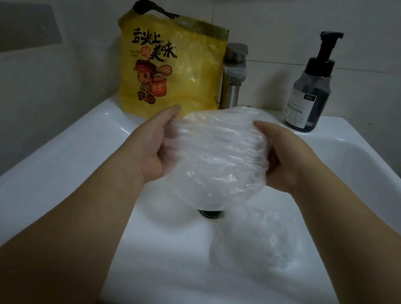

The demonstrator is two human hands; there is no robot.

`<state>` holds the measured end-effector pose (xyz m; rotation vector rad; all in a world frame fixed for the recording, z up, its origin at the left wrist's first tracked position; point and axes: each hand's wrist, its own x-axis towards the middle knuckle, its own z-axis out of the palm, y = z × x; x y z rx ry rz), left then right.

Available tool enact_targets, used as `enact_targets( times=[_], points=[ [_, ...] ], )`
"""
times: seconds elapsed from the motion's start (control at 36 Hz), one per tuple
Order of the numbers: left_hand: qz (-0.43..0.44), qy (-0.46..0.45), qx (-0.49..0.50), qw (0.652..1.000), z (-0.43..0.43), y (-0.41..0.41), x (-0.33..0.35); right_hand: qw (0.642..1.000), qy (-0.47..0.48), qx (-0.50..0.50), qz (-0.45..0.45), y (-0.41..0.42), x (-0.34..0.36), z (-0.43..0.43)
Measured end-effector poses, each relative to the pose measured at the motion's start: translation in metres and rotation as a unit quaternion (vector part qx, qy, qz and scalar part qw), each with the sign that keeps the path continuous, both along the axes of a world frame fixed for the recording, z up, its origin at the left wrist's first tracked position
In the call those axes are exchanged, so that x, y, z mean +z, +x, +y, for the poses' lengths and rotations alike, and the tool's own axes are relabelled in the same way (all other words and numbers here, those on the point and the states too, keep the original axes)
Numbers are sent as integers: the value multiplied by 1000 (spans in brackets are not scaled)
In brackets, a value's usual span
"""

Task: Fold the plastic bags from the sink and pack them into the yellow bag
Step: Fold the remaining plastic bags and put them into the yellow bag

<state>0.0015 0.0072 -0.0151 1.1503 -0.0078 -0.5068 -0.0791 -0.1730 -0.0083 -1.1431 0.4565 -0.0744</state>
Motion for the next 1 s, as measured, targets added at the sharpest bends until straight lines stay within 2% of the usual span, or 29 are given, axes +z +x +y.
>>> enact_targets(
  times=[0.06,0.17,0.28,0.33,0.39,0.5,0.58,0.72,0.83,0.89,1.0],
  points=[
    [-33,13,-35,999,1,-1,0,999,32,-6,-5,-1,1,-2],
    [-115,103,-121,981,0,-3,-8,998,52,13,32,-1,-2,-4],
    [-137,114,-106,978,-1,2,-14,991,125,-16,33,-4,2,-7],
    [-138,79,-81,984,1,3,-12,978,197,-75,-4,-7,3,-11],
    [-129,56,-49,989,1,6,-13,970,223,-85,-48,-9,2,-14],
    [-138,81,11,987,2,0,-14,993,97,-19,-72,-11,2,-11],
    [-151,71,23,986,4,-2,-13,996,10,14,-91,-9,-3,-5],
    [-161,33,2,986,4,-6,-13,994,-39,21,-96,-14,-6,-4],
    [-174,24,4,984,3,-9,-13,988,-119,8,-97,-14,-10,1],
    [-179,18,1,984,5,-10,-10,987,-121,-29,-100,-14,-9,1],
    [-187,-1,-13,982,7,-9,-10,991,-52,-70,-102,-13,-5,-7]
  ],
)
